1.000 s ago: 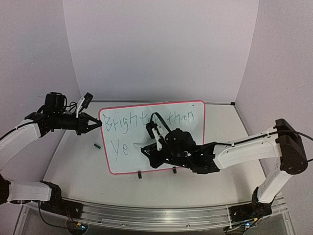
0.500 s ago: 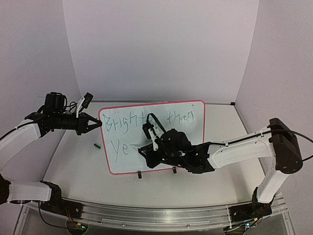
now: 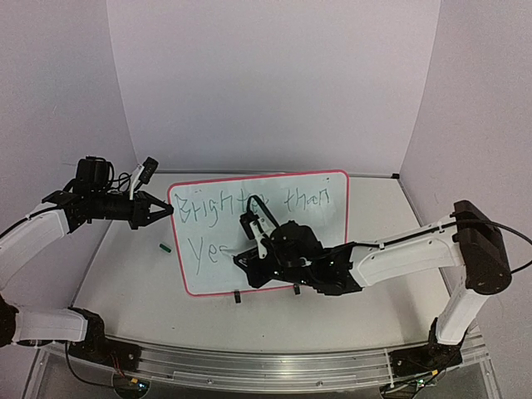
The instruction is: Write a sentence on the whiteboard
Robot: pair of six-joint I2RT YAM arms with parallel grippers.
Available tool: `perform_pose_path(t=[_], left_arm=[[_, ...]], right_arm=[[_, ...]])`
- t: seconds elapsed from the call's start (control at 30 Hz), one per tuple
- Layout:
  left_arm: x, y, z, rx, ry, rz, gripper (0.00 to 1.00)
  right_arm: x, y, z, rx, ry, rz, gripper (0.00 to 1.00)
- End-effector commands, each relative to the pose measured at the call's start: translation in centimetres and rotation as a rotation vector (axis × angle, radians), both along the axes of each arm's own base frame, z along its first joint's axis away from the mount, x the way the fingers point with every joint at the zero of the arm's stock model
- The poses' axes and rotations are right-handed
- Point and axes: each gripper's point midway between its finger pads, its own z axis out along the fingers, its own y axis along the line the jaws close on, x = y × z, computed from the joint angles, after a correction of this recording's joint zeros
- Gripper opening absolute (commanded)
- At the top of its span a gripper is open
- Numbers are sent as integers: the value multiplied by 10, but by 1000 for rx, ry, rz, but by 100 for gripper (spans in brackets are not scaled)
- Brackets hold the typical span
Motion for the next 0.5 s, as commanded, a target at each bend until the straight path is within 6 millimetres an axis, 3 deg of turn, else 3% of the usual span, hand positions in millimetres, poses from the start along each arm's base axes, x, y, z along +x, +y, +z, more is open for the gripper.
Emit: perform_pose_path(t=[0.0, 0.47], left_arm=[[-8, -1, -24, 56, 78, -14, 0], [-8, -1, -25, 57, 80, -14, 0]], right_arm=[[7, -14, 8, 3, -16, -63, 0], [2, -24, -5, -38, 18, -63, 0]])
